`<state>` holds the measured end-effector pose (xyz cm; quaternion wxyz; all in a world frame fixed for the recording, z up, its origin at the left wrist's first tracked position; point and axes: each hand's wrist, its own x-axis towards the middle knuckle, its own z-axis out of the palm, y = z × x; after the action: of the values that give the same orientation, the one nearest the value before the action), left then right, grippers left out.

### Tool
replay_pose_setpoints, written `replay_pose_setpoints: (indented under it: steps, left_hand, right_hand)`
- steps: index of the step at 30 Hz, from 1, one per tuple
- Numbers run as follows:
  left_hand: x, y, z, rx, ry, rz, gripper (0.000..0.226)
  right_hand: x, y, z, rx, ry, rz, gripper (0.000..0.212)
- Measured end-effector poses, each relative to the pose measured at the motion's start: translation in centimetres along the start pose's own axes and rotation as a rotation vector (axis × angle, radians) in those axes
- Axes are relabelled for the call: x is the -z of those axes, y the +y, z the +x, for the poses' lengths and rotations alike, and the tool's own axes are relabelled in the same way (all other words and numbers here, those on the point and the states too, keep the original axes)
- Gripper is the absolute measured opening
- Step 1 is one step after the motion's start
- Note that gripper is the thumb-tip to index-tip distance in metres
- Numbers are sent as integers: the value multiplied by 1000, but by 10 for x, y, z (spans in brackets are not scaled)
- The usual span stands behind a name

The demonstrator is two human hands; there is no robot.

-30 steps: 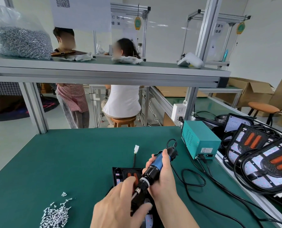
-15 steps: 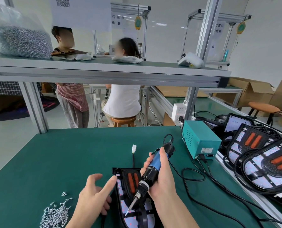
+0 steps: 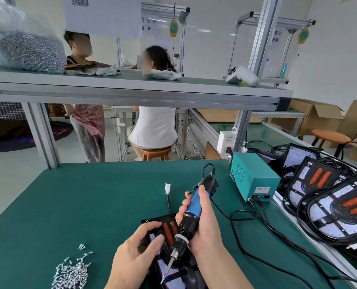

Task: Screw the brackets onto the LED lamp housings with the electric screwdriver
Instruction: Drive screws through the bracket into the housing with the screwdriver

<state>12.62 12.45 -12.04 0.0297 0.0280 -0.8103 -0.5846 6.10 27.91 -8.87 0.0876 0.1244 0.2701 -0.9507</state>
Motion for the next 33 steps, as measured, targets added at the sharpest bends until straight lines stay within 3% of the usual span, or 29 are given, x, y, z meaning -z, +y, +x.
replay_pose_setpoints:
  steps: [5, 11, 15, 17, 26, 33]
  left_hand:
    - [7, -1, 1, 8, -55, -99, 39]
    - [13, -14, 5, -54, -2, -116, 41]
    - [7, -16, 8, -69, 7, -160, 21]
    - [5, -18, 11, -69, -13, -191, 42]
    - [3, -20, 10, -35, -44, -251, 38]
    - [4, -21, 10, -2, -53, -252, 36]
  right_hand:
    - [-2, 0, 0, 21, -3, 6, 47]
    - [-5, 3, -5, 21, -9, -20, 43]
    - [-6, -1, -4, 37, 13, -21, 44]
    - [-9, -5, -3, 60, 12, -40, 46]
    - [-41, -18, -7, 401, 17, -314, 31]
    - [-55, -9, -21, 556, -68, -488, 24]
